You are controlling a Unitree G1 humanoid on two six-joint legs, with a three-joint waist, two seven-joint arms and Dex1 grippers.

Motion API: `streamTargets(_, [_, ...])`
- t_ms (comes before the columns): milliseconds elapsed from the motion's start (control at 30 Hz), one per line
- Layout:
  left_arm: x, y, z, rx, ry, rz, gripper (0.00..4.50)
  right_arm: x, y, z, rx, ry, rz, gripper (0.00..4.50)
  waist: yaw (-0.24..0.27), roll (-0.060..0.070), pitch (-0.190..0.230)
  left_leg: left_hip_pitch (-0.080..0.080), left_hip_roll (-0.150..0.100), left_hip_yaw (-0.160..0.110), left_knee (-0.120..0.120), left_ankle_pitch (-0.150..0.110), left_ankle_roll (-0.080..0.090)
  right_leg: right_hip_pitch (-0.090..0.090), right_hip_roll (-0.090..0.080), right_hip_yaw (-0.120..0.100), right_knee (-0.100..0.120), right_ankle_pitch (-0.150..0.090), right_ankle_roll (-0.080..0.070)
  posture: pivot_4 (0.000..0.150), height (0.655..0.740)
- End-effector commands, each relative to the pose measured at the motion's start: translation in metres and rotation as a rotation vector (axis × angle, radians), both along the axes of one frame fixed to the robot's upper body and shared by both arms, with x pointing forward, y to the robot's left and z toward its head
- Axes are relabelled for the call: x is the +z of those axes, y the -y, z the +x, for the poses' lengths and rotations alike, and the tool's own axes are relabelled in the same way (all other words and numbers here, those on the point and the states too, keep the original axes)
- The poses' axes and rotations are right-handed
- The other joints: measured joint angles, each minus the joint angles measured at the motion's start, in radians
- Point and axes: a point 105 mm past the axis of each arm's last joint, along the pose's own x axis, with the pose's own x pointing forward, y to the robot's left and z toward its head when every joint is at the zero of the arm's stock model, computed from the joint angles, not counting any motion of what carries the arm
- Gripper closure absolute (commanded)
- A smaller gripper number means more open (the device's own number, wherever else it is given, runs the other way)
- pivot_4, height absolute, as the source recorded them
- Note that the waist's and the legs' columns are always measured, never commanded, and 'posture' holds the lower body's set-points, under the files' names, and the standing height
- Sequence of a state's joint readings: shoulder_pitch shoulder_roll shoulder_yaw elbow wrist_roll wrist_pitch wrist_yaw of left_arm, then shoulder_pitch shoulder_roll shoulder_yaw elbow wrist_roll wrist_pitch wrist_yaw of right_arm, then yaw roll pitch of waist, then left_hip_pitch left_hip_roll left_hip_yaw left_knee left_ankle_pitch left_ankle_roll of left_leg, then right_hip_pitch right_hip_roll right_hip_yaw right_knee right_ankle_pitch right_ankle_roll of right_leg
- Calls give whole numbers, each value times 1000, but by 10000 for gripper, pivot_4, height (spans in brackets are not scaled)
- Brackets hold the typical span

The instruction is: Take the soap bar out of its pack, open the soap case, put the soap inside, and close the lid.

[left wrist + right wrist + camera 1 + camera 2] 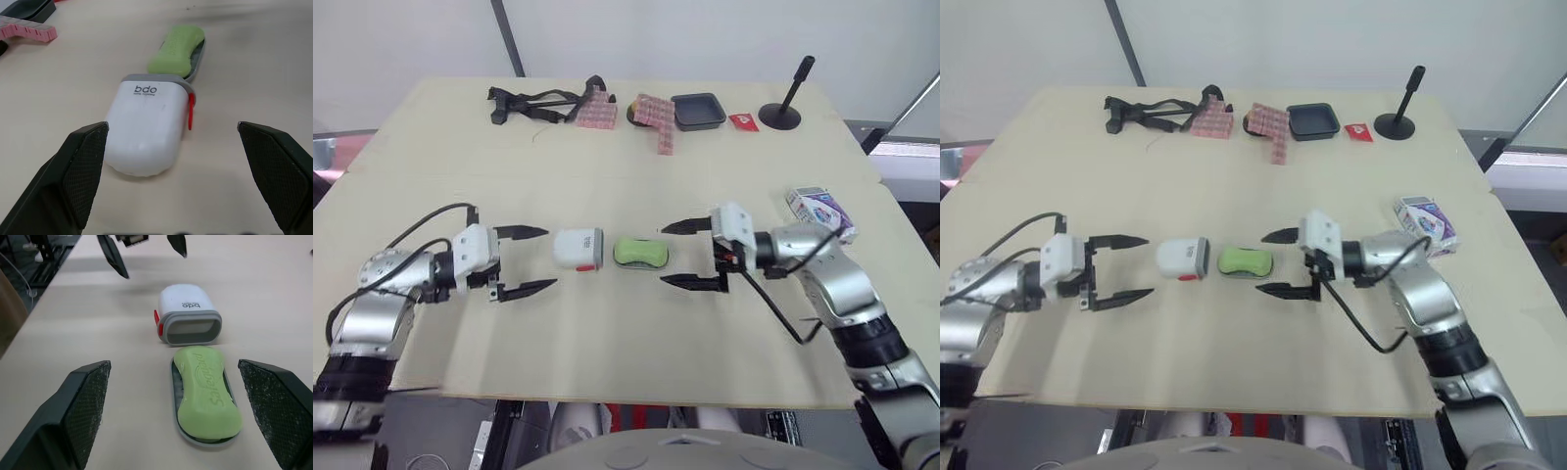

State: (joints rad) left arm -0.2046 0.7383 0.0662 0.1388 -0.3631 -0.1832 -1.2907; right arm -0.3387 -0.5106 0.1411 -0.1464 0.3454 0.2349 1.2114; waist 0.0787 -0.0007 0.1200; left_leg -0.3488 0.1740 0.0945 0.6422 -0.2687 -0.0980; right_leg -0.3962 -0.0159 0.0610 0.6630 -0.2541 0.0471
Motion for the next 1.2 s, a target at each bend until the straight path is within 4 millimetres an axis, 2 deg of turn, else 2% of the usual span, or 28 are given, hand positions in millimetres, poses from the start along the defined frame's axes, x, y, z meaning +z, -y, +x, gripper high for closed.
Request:
streamTargets(33, [6, 3, 10, -36, 8, 38, 0, 11, 19, -5, -43, 52, 96, 259, -1, 0, 0, 0, 0, 0, 0, 0, 0, 0, 0, 1, 0, 0, 0, 1500, 7400])
streamTargets(233, [1, 9, 19, -139, -30, 157, 0, -4, 50, -13, -176, 46, 159, 259, 2, -1, -1, -3, 0, 0, 0, 0, 0, 1, 0, 2, -1, -1, -2, 1500, 7400])
streamTargets(333, [1, 12, 26, -171, -45, 185, 0, -21, 62, -25, -237, 23, 168, 259, 4, -1, -1, -5, 1, 0, 0, 0, 0, 1, -1, 2, -1, -1, -2, 1500, 7400])
streamTargets(433, [2, 14, 29, -184, -43, 192, 0, -29, 65, -31, -245, 15, 162, 259, 3, -1, -1, -6, 0, -1, 0, 0, 0, 2, -2, 1, -1, -1, -2, 1500, 7400])
streamTargets(567, [-2, 20, 34, -244, -55, 264, 0, -54, 65, -49, -276, -6, 139, 259, 4, -1, -1, -6, 0, -1, 0, 0, 0, 2, -3, 1, -1, -1, -2, 1500, 7400])
streamTargets(833, [-7, 24, 44, -271, -63, 319, 0, -54, 65, -49, -292, 13, 136, 259, 0, -1, -1, -7, -2, -2, 0, 0, 0, 3, -5, 0, -1, -1, -2, 1500, 7400])
streamTargets(1200, [-22, 35, 44, -248, -92, 327, 0, -53, 71, -44, -307, 21, 140, 259, 4, -1, -1, -8, -2, -3, 0, 0, 1, 4, -6, -2, -3, -1, -2, 1500, 7400])
